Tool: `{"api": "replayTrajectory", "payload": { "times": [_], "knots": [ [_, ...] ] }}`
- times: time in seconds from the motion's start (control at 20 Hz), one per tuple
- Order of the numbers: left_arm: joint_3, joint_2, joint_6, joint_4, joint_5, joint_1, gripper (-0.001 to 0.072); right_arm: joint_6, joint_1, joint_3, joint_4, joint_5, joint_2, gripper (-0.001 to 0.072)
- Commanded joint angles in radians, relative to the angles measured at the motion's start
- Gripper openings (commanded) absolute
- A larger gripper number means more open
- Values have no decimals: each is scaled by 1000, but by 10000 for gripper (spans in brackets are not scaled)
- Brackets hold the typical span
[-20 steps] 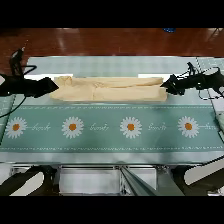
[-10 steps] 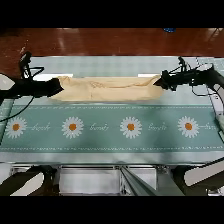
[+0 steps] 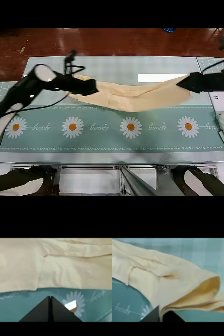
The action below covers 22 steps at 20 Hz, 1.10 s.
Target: Fold the shirts.
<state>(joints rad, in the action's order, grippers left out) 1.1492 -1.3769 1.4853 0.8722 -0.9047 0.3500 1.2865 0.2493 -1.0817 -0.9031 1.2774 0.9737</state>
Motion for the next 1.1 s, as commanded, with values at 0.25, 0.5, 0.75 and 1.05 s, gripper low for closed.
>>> {"api": "replayTrajectory", "payload": {
  "times": [0.25,0.5,0.75,1.05],
  "knots": [
    [442,-475,134,-65,-50,436,21,98,2,113,12,94,-410,16],
    [515,-578,46,-174,-93,533,22,103,2,113,49,92,-420,16],
    [515,-474,-8,-140,-341,236,21,96,-11,113,117,60,-377,16],
    [487,-103,19,97,-493,-324,22,9,-351,71,317,-161,-40,16]
  ]
}}
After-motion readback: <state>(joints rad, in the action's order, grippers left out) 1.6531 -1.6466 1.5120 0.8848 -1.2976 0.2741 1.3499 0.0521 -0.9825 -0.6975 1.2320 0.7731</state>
